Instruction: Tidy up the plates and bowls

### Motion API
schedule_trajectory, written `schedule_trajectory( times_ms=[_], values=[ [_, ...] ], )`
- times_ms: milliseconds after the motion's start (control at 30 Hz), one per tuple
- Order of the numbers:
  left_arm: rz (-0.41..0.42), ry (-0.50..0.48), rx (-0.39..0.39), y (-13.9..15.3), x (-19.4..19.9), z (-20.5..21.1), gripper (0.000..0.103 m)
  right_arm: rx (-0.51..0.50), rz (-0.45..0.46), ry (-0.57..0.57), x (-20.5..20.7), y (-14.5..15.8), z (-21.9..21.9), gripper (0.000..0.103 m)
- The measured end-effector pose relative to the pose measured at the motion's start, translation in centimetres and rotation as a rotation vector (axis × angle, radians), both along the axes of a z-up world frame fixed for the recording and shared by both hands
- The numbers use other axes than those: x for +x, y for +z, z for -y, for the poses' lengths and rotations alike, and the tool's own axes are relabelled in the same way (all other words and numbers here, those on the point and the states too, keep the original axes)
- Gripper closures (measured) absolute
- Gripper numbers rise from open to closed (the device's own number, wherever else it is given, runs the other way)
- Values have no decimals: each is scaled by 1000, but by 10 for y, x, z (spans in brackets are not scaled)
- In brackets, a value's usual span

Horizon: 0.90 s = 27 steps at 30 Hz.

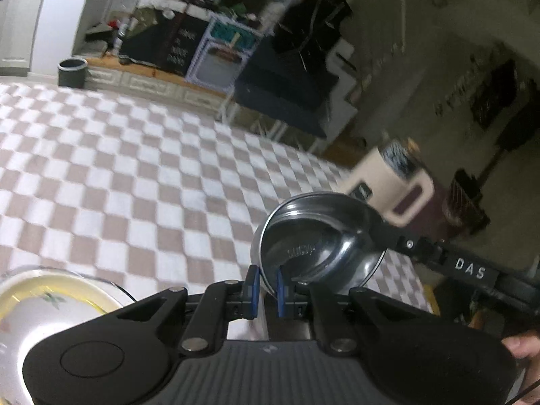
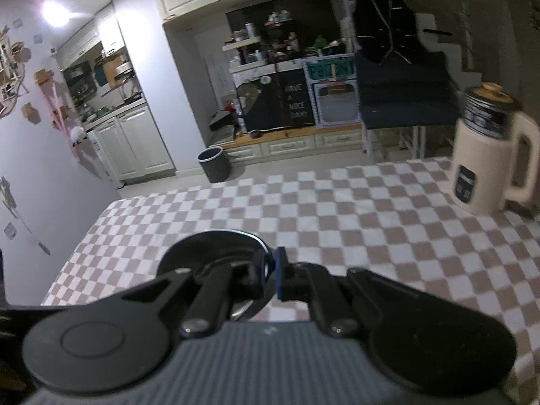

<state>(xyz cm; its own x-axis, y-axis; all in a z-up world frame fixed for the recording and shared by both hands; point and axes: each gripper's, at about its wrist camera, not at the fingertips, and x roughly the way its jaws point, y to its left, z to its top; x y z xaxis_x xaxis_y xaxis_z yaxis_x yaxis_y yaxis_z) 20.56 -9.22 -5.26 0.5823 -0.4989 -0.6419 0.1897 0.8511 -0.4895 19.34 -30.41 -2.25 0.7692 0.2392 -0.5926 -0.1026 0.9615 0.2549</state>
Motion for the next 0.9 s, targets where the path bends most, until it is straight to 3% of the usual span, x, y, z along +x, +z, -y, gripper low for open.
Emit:
schedule_trajectory(
  times_ms=[400,900],
  values=[
    [-65,-102,45,-34,-9,55,91,-11,-77,-63,-22,-35,46,94],
    [-134,-169,127,-60,-9,75,87,-77,-216,-66,0,-66,43,94]
  ],
)
